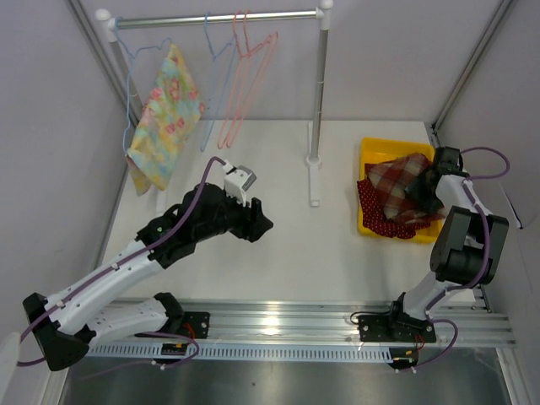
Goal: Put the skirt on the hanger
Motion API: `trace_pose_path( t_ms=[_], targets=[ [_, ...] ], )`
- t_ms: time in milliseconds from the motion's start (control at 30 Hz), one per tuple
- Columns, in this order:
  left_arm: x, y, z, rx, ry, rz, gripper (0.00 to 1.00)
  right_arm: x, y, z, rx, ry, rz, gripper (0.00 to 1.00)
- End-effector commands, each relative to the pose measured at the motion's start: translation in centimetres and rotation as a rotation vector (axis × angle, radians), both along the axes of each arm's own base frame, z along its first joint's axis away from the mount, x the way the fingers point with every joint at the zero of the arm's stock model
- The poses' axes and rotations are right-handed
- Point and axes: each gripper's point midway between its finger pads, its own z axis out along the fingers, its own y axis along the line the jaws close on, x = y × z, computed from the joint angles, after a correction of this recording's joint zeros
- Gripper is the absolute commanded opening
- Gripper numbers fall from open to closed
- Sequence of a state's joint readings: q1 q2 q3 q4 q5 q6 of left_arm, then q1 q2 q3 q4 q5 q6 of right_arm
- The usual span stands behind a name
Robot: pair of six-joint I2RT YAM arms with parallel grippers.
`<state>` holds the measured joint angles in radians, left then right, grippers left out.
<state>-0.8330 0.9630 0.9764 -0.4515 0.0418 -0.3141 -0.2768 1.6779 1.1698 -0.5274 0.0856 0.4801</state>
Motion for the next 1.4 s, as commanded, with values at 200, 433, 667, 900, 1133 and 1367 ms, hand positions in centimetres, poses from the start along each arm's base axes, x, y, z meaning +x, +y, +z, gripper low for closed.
trace_pose_path(
  t_ms=[200,433,667,900,1133,1367],
  targets=[
    [-0.1,0.2,0.5,-0.013,-0.038,-0.006,0.64,2.8,-0.7,8.4,-0.059,-0.216,-0.017,0.11],
    [-0.1,0.2,0.9,-0.024,-0.042,-0.001,0.63,3.5,2.4,21.3,-0.105,-0.459,0.083,0.02],
    [-0.1,0.9,2.2,-0.031,-0.066,0.024,0.63,1.5,12.1,31.3,-0.133,-0.667,0.364,0.04],
    [0.0,2.0,3.3,-0.038,-0.087,0.069,0.64,-3.2,21.7,33.3,-0.146,-0.733,0.619,0.05],
    [0.1,2.9,3.7,-0.038,-0.096,0.111,0.66,-7.6,28.0,34.9,-0.056,-0.807,0.793,0.06],
    [-0.1,2.1,2.9,-0.076,-0.062,0.099,0.70,-9.4,34.2,33.2,0.002,-0.762,0.950,0.11]
  ],
)
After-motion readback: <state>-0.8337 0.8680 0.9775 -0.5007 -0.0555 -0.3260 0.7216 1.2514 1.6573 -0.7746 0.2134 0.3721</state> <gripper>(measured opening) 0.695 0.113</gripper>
